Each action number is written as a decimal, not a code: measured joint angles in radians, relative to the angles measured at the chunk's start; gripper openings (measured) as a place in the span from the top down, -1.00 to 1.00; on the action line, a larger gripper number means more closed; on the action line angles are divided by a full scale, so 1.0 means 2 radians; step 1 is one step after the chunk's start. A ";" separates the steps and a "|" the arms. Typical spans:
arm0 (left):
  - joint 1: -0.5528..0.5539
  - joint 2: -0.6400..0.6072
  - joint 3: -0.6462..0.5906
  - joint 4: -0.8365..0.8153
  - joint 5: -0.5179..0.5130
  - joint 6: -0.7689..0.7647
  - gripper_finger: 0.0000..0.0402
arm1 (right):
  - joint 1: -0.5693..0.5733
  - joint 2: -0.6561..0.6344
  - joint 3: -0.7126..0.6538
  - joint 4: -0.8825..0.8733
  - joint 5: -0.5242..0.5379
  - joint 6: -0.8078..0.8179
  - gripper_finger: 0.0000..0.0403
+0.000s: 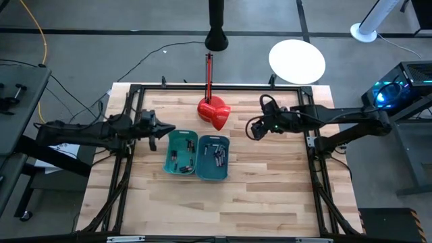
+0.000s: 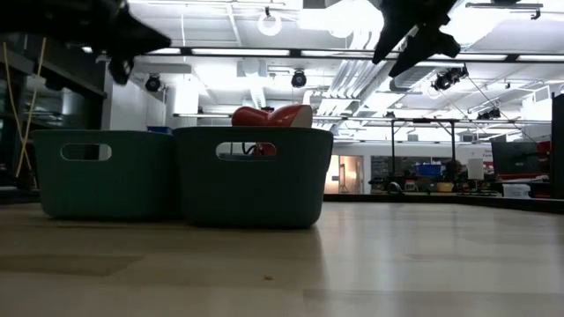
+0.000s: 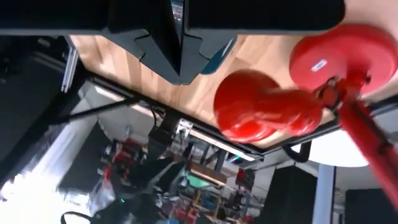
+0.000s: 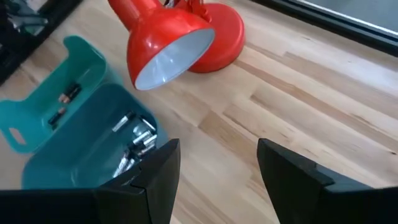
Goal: Sort batteries
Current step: Return to Home Position
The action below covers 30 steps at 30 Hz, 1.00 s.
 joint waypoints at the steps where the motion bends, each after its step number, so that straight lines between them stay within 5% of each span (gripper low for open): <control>1: 0.000 -0.017 -0.014 0.002 -0.003 -0.008 1.00 | 0.001 0.000 0.000 0.002 0.004 0.003 -0.03; 8: 0.000 -0.096 -0.101 0.080 -0.022 -0.063 1.00 | 0.002 0.000 0.000 0.002 0.006 0.001 -0.03; 18: 0.000 -0.110 -0.170 0.116 -0.025 -0.111 1.00 | 0.002 -0.015 -0.072 0.023 -0.045 0.002 0.10; 24: 0.000 -0.109 -0.170 0.072 -0.025 -0.111 1.00 | -0.016 -0.045 -0.225 0.245 -0.102 -0.035 0.51; 30: 0.000 -0.109 -0.170 0.060 -0.025 -0.111 1.00 | -0.110 -0.049 -0.352 0.484 -0.208 -0.105 0.96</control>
